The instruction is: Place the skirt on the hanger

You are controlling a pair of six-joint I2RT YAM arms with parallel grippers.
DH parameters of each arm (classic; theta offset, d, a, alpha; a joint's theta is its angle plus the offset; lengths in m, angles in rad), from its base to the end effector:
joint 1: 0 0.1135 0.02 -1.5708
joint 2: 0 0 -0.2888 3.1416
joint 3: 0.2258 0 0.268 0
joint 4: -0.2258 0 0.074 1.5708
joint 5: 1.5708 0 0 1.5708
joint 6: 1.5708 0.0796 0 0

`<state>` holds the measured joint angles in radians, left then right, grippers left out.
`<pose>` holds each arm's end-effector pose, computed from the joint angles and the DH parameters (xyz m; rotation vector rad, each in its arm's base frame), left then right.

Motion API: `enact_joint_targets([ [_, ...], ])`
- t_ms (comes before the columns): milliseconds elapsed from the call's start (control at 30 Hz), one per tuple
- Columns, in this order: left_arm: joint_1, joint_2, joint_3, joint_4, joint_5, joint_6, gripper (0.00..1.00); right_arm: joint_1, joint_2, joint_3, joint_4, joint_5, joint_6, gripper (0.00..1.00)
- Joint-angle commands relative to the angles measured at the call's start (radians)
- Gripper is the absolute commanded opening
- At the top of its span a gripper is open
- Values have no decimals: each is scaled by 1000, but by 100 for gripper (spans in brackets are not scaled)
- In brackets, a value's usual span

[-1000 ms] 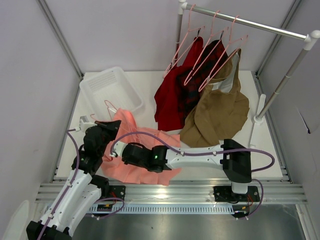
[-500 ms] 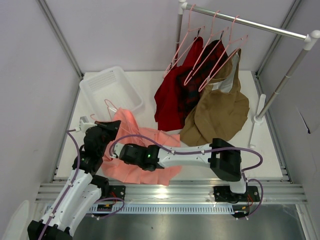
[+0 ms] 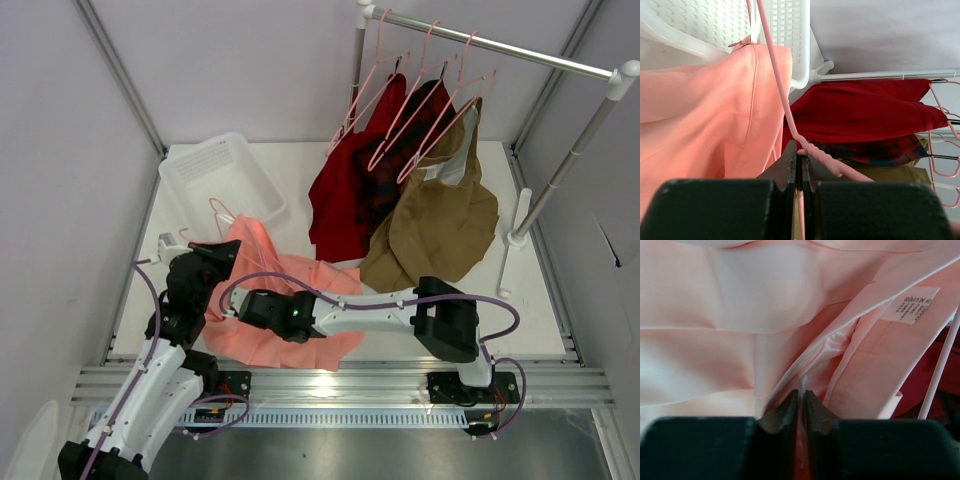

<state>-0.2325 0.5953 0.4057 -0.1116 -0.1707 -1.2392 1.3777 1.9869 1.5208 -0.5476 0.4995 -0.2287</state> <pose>0.1922 -0.0316 0.2399 -1.0503 1.6521 -0.8419 0.1282 0.4570 0.1918 -1.6121 1.8000 -0.1415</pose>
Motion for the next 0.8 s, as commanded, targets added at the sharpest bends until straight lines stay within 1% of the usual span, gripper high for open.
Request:
enact_joint_targets([
  [0, 21, 14, -19, -23, 14, 3, 0, -5, 6, 41, 1, 45, -8, 10],
  [33, 22, 14, -21, -22, 19, 6, 0, -5, -11, 38, 8, 50, -1, 0],
  [100, 27, 17, -21, -22, 22, 7, 0, -5, -34, 30, 34, 60, 12, 0],
  [233, 35, 15, -21, -23, 30, 10, 0, -8, -146, -28, 112, 70, 69, 0],
  [367, 45, 12, -21, -25, 39, 14, 0, -6, -252, -141, 245, 99, 130, 0],
  [500, 50, 6, -18, -31, 43, 18, 0, -8, -345, -263, 337, 135, 206, 0],
  [633, 55, 0, -19, -34, 46, 18, 0, -9, -427, -349, 452, 143, 258, 0],
  [767, 59, -12, -18, -46, 50, 23, 0, -15, -503, -421, 515, 149, 314, 0],
])
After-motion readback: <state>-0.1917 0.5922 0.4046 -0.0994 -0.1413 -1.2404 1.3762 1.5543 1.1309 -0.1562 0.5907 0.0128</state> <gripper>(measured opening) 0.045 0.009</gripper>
